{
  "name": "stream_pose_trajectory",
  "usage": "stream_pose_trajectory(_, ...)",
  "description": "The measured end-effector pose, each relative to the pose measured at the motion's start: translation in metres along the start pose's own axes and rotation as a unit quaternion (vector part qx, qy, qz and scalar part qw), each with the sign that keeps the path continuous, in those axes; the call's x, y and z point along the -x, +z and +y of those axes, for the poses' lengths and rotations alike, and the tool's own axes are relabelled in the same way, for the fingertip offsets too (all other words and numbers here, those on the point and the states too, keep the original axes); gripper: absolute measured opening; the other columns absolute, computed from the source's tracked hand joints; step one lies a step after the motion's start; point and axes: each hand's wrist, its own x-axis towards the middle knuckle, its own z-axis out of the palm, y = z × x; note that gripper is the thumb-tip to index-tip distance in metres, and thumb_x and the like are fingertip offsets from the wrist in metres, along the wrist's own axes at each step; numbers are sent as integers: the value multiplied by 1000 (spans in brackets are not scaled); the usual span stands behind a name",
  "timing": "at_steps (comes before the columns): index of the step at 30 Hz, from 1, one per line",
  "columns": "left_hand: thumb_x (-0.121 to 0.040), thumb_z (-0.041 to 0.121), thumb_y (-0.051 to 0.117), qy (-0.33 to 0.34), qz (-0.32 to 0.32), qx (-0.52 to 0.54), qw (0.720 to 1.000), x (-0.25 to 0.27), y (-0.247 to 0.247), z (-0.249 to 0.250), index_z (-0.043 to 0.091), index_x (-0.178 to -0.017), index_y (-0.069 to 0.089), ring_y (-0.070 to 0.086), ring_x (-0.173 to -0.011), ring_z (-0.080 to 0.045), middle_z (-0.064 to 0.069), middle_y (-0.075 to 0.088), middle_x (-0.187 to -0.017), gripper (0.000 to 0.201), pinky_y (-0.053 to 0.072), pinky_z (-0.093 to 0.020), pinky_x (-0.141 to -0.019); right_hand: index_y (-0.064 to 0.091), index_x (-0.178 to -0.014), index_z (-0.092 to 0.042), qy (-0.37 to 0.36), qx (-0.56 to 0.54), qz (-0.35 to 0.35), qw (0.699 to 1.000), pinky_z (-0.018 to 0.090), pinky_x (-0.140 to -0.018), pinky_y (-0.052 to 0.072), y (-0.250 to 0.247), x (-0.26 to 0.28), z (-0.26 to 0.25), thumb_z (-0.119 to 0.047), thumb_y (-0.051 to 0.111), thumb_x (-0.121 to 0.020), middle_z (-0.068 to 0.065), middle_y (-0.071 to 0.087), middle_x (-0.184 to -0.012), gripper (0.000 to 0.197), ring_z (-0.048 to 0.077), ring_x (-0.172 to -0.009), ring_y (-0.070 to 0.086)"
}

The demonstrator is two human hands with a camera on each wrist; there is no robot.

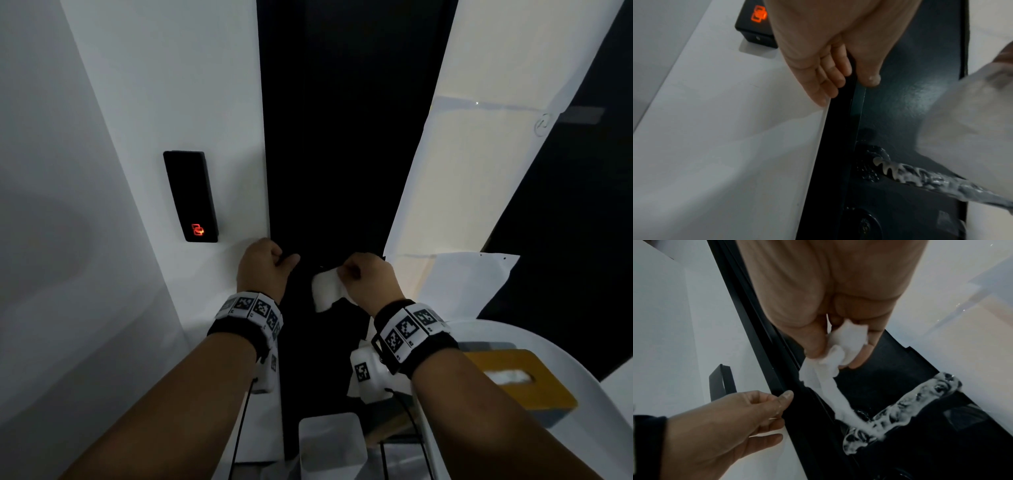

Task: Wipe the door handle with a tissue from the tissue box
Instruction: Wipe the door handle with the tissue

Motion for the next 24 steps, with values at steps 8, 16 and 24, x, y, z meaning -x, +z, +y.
stream_pose_trajectory(8, -74, 38, 74, -63, 59, 60, 994, -5, 12, 4, 12, -93, 44, 56, -74, -23, -12, 58, -94, 44, 42, -28, -63, 66, -85, -4, 22, 1, -6, 1000, 23, -66, 38, -14, 6, 19, -10, 53, -87, 7, 63, -80, 14, 18, -74, 53)
stream_pose_trajectory(16, -81, 36, 67, -32, 67, -43, 996, -6, 14, 2, 6, -87, 47, 53, -76, -29, -13, 52, -96, 36, 36, -30, -61, 58, -80, -6, 109, 9, -3, 994, 15, -51, 33, -29, 5, 44, -17, 50, -87, 4, 57, -70, 15, 18, -66, 50)
stream_pose_trajectory(24, -82, 33, 64, -19, 69, -96, 993, -3, 15, 6, 6, -99, 51, 58, -83, -36, -15, 55, -106, 34, 39, -33, -63, 59, -90, -2, 62, 5, 44, 997, 29, -64, 37, -10, -4, 54, -2, 46, -83, 18, 60, -84, 14, 33, -76, 55)
